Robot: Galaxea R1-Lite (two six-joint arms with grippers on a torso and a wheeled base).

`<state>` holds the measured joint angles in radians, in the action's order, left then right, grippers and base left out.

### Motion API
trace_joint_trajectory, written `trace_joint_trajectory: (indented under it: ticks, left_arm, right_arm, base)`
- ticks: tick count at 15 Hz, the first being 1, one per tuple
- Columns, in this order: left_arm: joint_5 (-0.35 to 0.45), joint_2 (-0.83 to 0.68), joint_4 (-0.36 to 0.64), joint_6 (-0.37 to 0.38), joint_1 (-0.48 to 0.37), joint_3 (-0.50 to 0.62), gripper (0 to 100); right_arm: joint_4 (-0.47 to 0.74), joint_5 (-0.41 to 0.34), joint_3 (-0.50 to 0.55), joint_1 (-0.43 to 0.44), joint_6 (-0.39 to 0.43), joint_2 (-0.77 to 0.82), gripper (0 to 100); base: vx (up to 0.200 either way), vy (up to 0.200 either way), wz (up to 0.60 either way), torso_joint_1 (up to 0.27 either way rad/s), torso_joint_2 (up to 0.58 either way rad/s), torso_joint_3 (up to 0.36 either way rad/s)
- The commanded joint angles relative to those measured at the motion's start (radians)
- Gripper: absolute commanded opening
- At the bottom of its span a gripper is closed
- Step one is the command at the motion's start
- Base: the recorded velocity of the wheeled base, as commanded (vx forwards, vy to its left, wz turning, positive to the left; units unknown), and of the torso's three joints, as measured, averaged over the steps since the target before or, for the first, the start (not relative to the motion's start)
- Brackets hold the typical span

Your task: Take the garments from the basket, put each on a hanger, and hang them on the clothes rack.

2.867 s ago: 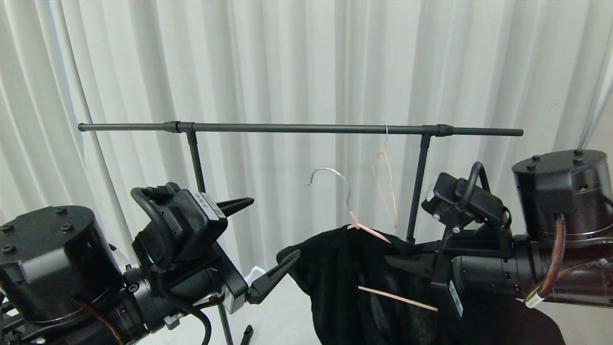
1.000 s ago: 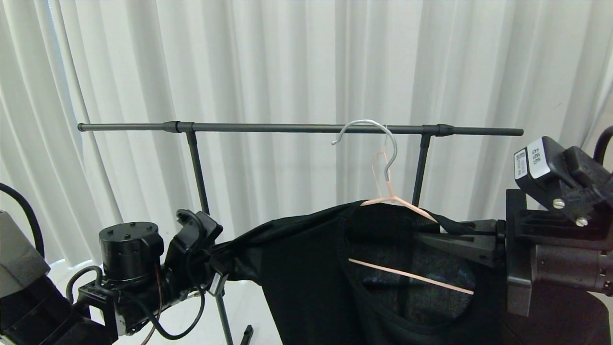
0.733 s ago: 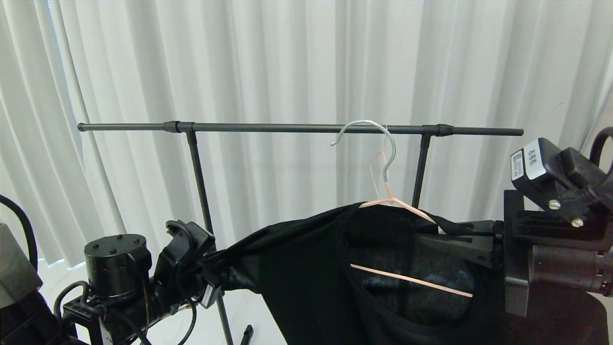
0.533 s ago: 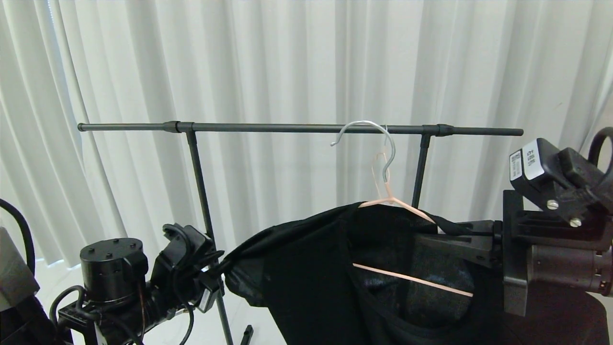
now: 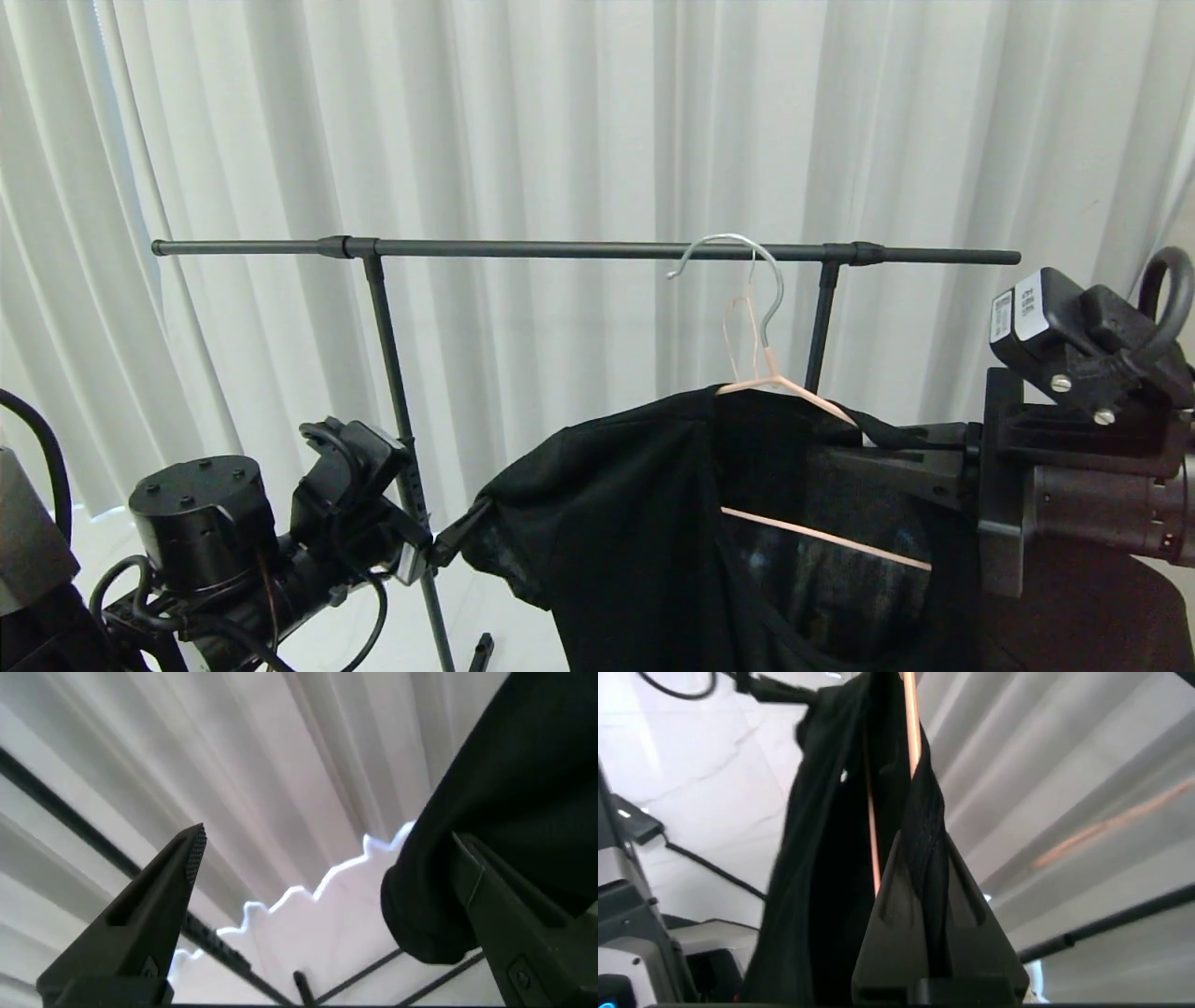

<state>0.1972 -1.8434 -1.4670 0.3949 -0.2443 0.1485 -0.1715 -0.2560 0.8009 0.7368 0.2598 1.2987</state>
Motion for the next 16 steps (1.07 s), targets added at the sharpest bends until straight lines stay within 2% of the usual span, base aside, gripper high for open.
trace_joint_trajectory:
  ticks: [1, 3, 4, 6, 8, 10, 13, 16]
  left_arm:
    - [-0.028, 0.049, -0.013, -0.053, -0.024, -0.001, 100]
    - [-0.084, 0.107, -0.010, -0.113, -0.087, -0.004, 100]
    - [-0.102, 0.119, -0.010, -0.116, -0.109, -0.006, 100]
    - [-0.105, 0.122, -0.004, -0.120, -0.118, -0.014, 100]
    - [-0.116, 0.122, 0.043, -0.130, -0.116, -0.015, 100]
    - [-0.168, 0.099, 0.054, -0.119, -0.118, -0.032, 100]
    - [-0.180, 0.093, 0.054, -0.094, -0.121, -0.041, 100]
    - [-0.182, 0.099, 0.040, -0.059, -0.121, -0.041, 100]
  right_arm:
    - [-0.002, 0.000, -0.012, -0.068, -0.001, -0.009, 0]
    - [-0.002, -0.002, -0.012, -0.125, -0.001, -0.012, 0]
    - [-0.008, -0.002, -0.012, -0.139, -0.004, -0.009, 0]
    - [-0.023, 0.000, -0.012, -0.146, -0.036, 0.016, 0]
    - [-0.086, 0.014, -0.003, -0.146, -0.093, 0.079, 0]
    - [-0.155, 0.118, 0.026, -0.143, -0.149, 0.175, 0]
    - [-0.178, 0.238, 0.153, -0.117, -0.271, 0.304, 0]
    - [-0.175, 0.328, 0.216, -0.105, -0.286, 0.378, 0]
  base:
    - [0.000, 0.000, 0.00, 0.000, 0.00, 0.000]
    - [0.000, 0.000, 0.00, 0.000, 0.00, 0.000]
    - [0.000, 0.000, 0.00, 0.000, 0.00, 0.000]
    - [0.000, 0.000, 0.00, 0.000, 0.00, 0.000]
    - [0.000, 0.000, 0.00, 0.000, 0.00, 0.000]
    - [0.000, 0.000, 0.00, 0.000, 0.00, 0.000]
    - [0.000, 0.000, 0.00, 0.000, 0.00, 0.000]
    - [0.000, 0.000, 0.00, 0.000, 0.00, 0.000]
